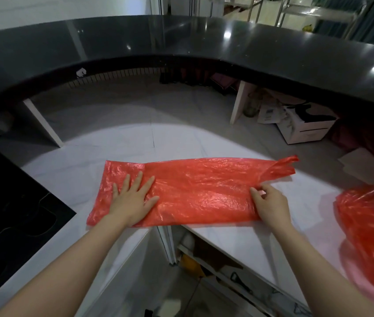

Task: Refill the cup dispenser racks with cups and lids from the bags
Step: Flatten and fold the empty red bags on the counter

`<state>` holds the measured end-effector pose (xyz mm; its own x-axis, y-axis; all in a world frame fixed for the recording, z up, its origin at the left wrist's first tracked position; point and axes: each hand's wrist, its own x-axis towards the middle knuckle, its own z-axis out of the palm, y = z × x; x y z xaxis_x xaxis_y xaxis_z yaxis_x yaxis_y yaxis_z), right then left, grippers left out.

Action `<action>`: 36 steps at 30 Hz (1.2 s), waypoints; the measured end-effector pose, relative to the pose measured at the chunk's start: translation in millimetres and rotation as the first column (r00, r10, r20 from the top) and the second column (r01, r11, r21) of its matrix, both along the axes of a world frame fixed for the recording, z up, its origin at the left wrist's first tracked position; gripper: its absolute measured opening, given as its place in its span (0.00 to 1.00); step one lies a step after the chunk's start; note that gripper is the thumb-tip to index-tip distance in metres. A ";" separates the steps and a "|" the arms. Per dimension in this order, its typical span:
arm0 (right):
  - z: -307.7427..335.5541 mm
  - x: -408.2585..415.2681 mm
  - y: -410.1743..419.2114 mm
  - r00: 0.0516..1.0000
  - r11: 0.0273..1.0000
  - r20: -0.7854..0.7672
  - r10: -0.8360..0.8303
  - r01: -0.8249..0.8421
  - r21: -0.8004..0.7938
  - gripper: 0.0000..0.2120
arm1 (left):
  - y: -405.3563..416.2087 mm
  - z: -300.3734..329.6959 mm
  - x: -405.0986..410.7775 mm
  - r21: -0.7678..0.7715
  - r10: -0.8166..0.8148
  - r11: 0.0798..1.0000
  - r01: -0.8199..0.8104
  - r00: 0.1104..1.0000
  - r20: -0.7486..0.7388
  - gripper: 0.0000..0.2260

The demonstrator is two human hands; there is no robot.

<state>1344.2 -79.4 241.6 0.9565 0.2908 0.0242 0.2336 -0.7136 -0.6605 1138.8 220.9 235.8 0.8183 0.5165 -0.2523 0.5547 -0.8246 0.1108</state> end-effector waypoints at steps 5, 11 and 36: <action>5.0 -7.2 0.8 0.998 0.973 0.015 -0.066 0.068 -0.220 0.13 | 0.7 -11.2 -2.9 0.020 0.005 1.000 -0.004 1.000 -0.008 0.32; 23.9 -25.3 38.2 0.821 0.984 0.549 0.159 -0.086 -0.155 0.24 | -1.0 -13.1 -3.0 0.035 0.014 0.999 -0.014 1.000 0.012 0.31; -13.3 68.0 -0.6 0.974 0.785 0.008 0.228 -0.179 -0.593 0.38 | 14.4 2.1 12.8 0.096 -0.058 0.994 0.046 0.991 0.122 0.35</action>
